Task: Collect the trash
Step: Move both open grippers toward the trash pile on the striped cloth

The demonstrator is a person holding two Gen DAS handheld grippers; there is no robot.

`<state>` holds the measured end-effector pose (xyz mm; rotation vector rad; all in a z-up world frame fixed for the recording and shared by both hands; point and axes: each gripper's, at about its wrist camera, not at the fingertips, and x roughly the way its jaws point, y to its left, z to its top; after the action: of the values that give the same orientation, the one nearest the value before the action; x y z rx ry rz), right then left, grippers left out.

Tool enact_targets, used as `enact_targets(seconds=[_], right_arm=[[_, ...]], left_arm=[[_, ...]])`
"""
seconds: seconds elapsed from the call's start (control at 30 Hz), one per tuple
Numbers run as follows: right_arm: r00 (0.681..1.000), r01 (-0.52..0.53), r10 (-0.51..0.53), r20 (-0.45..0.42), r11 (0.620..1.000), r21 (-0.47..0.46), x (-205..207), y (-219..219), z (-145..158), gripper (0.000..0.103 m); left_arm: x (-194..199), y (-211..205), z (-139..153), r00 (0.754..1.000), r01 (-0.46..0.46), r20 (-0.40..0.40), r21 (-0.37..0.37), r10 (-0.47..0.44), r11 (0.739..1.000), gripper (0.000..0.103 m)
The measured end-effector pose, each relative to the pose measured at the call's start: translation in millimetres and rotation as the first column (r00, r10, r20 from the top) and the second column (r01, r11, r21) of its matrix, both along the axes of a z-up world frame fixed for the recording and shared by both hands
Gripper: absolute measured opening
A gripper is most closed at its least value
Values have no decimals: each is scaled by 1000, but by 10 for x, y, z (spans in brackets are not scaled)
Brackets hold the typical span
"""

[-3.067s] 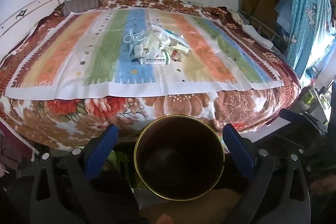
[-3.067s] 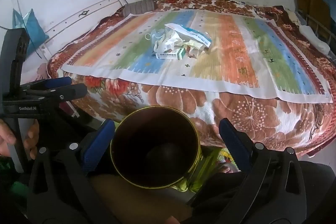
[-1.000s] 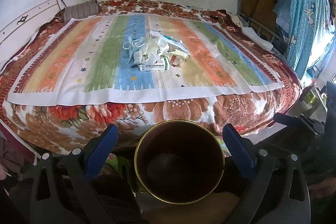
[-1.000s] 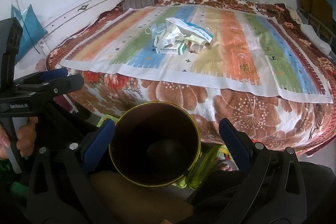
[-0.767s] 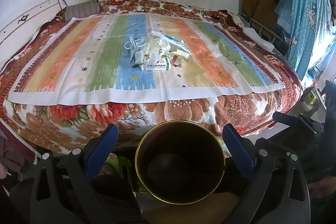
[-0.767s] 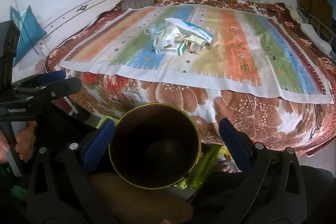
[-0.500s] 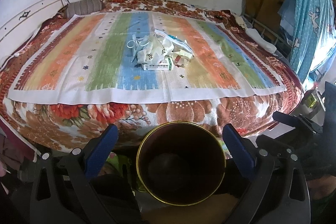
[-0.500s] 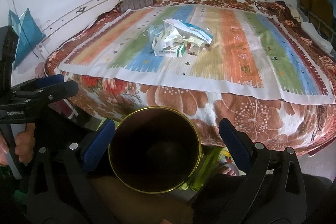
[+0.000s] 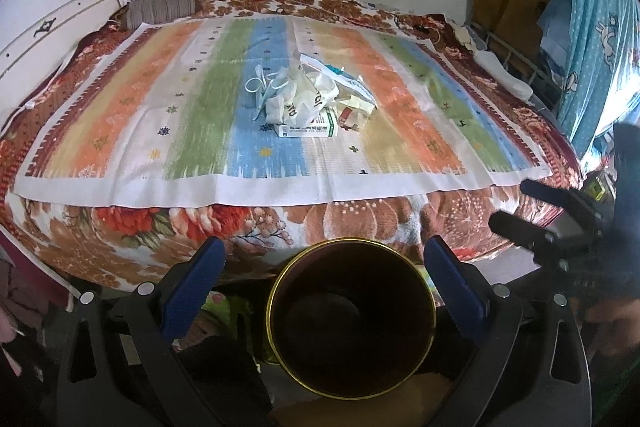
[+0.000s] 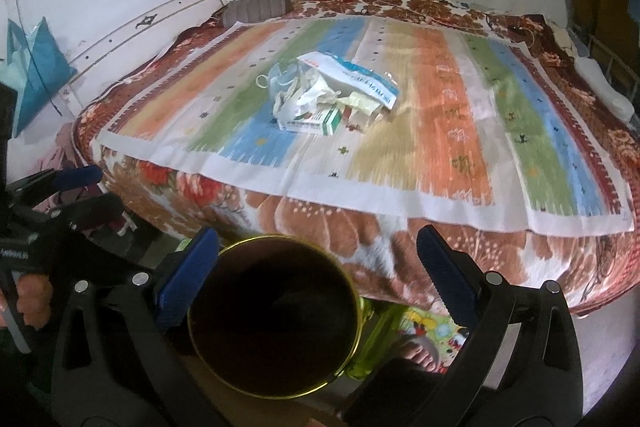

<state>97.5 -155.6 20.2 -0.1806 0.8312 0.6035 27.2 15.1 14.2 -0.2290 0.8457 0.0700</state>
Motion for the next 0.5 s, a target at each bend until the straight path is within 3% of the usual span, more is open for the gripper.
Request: enact_targets(seconds=[0.5], right_arm=[[998, -13, 20, 62, 994, -109, 430, 255, 35, 94]], left_arm=[[569, 125, 29, 998, -12, -57, 187, 23, 982, 97]])
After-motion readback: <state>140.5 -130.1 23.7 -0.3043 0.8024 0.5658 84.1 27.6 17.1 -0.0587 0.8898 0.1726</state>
